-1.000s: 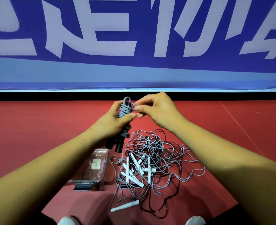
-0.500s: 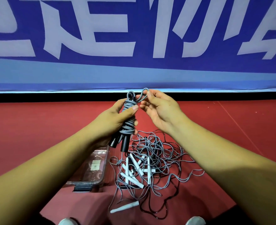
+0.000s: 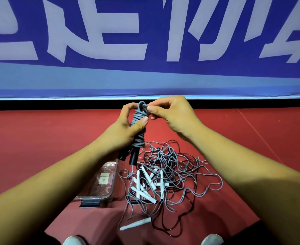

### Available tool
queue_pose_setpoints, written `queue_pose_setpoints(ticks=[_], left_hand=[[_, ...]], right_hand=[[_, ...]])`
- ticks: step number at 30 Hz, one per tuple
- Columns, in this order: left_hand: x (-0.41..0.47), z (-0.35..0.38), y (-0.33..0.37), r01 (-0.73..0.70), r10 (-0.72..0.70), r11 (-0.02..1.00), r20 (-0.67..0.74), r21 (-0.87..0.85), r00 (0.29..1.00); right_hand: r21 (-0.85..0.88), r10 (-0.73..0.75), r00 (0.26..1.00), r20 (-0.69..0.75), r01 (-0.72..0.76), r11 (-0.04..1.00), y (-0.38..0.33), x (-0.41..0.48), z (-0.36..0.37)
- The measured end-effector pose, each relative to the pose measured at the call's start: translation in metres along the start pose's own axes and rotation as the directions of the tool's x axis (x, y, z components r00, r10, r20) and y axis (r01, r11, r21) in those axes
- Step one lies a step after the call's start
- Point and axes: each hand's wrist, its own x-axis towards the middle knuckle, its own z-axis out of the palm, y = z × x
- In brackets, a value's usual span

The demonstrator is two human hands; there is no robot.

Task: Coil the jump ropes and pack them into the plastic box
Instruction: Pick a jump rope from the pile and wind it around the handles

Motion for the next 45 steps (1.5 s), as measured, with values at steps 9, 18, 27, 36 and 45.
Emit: queue_pose_setpoints(ticks=[9, 18, 27, 36, 45], left_hand=[[0.004, 0.0, -0.015, -0.144, 0.159, 0.926, -0.016, 0.349, 0.987], [0.006, 0.003, -0.01, -0.191, 0.191, 0.863, 0.047, 0.467, 0.98], [0.006, -0.002, -0.007, -0.148, 0.139, 0.91, 0.052, 0.387, 0.989], [-0.001, 0.006, -0.003, -0.161, 0.18, 0.86, 0.008, 0.485, 0.984], [-0.001, 0.003, 0.004, -0.092, 0.099, 0.9, 0.006, 0.426, 0.995]], right_hand=[[0.178, 0.265, 0.964, -0.004, -0.26, 0.949, -0.006, 0.0, -0.001], [0.323, 0.437, 0.899, 0.006, -0.416, 0.85, -0.007, -0.001, -0.007], [0.199, 0.315, 0.948, -0.047, -0.3, 0.933, -0.002, 0.0, 0.003], [-0.12, 0.147, 0.952, -0.269, -0.185, 0.975, 0.0, 0.002, 0.015], [-0.301, -0.004, 0.973, -0.229, -0.067, 0.951, 0.012, -0.001, 0.009]])
